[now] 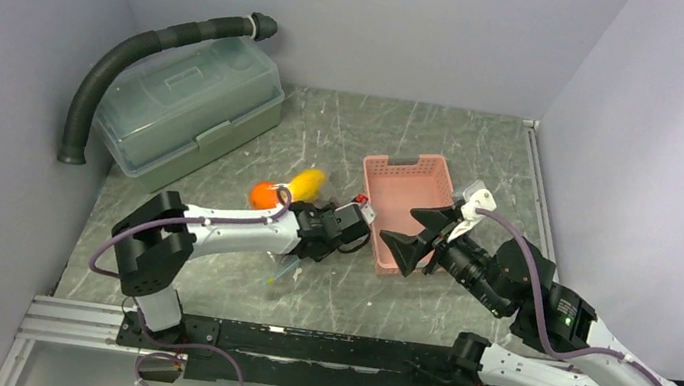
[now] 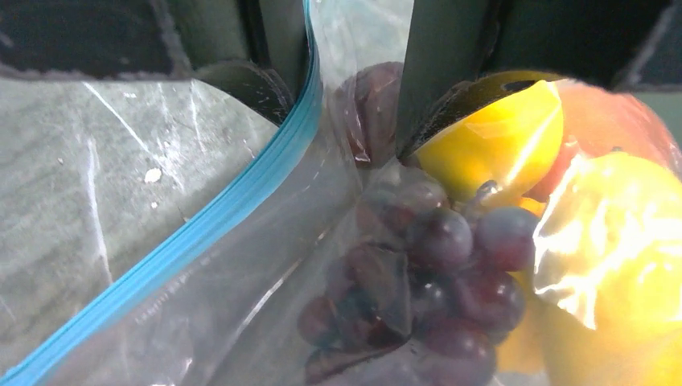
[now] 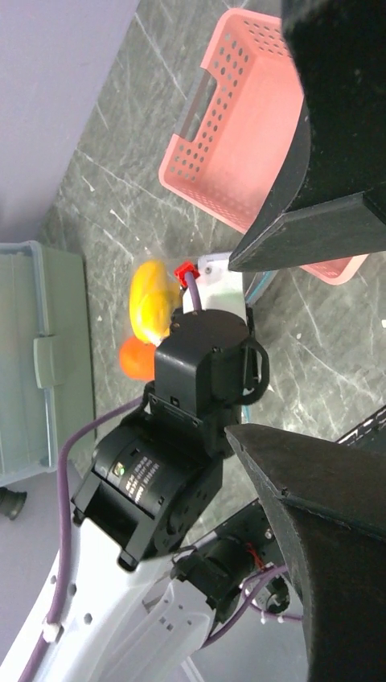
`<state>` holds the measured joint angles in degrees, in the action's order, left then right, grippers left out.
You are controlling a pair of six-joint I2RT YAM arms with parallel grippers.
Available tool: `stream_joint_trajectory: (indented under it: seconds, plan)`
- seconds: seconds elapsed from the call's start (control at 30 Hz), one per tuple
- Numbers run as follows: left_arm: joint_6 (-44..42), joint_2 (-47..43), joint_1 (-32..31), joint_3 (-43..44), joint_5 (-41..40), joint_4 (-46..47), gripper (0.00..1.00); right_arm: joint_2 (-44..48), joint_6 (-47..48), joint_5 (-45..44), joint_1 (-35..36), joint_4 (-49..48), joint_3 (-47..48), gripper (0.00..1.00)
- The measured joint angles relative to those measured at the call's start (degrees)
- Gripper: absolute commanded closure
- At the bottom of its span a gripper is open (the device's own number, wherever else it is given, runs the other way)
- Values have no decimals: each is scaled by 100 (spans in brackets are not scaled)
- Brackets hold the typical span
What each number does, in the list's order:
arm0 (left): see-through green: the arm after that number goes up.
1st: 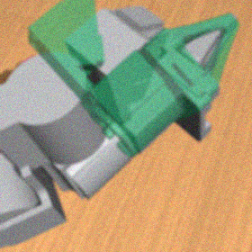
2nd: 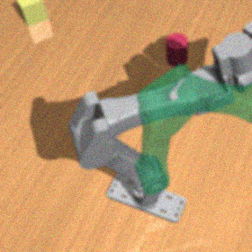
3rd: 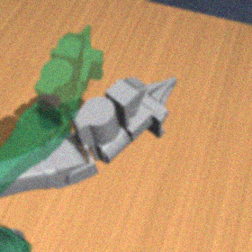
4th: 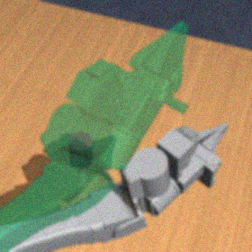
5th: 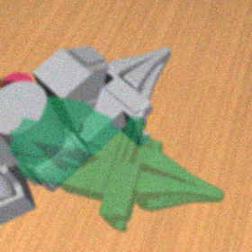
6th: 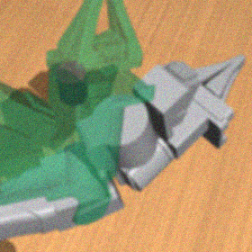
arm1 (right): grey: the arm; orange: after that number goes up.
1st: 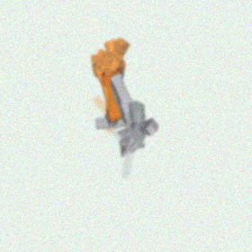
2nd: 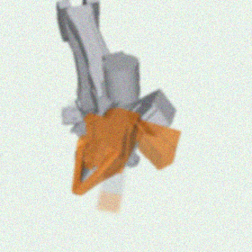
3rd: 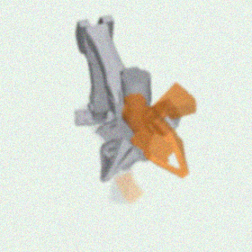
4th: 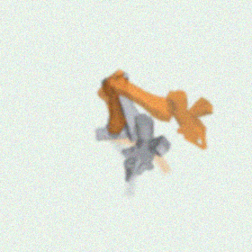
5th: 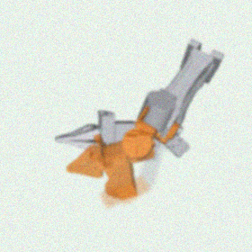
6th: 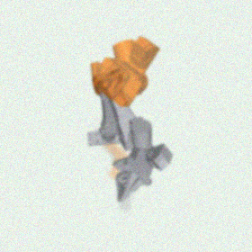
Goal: Place the food in the zip-top bag and seal the zipper
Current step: Place the zipper food storage bag at the center of the board, then reset both arms
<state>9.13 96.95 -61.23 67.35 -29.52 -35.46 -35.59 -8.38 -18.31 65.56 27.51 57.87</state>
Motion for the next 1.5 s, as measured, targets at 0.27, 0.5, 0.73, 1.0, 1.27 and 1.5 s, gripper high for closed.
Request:
stream_joint_trajectory:
  seconds: [0.27, 0.5, 0.73, 1.0, 1.27, 1.5]
  plan:
    - [415, -662, -291, -332, 382, -59, 42, -116, -22, -138, 0, 0, -9, 25]
    - [568, -1716, -621, -341, 730, -85, 38, -105, -101, -293, 0, -11, -90, 24]
    - [693, -2415, -649, -339, 763, -374, 34, -118, -227, -452, -2, -39, -186, 21]
    - [772, -2975, -651, -337, 702, -719, 0, -341, -380, -610, -52, -181, -275, 18]
    - [745, -3261, -546, -332, 570, -892, 0, -909, -621, -212, -774, -282, -275, 18]
    - [623, -3322, 564, -328, 1080, -984, 0, -1403, -859, 487, -1777, -302, -278, 17]
